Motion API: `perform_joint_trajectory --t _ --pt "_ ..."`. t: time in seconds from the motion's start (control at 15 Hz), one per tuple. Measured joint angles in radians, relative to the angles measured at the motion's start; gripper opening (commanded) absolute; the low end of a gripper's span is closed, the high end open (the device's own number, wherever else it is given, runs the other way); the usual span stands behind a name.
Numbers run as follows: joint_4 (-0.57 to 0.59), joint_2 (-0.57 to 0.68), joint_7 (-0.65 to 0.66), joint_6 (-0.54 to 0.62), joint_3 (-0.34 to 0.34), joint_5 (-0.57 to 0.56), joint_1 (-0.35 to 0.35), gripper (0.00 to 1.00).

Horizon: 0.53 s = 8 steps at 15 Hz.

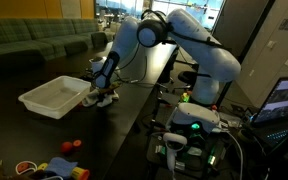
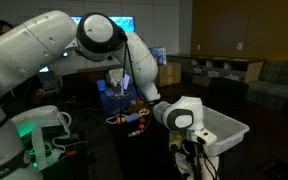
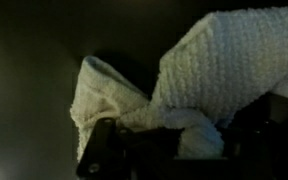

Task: Pick up the white towel on the left, push the items in front of the white storage bin to the left, put the towel in the storage bin

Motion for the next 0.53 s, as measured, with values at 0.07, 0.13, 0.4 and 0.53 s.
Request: perform_joint_trajectory --t 0.07,0.13,0.4,0.53 --pt "0.009 0.005 0.011 -0.014 -0.012 -0.004 0.0 0.02" --pt "0.017 0.01 0.019 -0.027 -0.022 -0.007 -0.001 0.02" --pt "0.051 0.027 0.048 -0.069 -0.042 -0.013 -0.01 0.02" --pt "0.075 0.035 0.05 -0.092 -0.042 -0.013 -0.015 0.02"
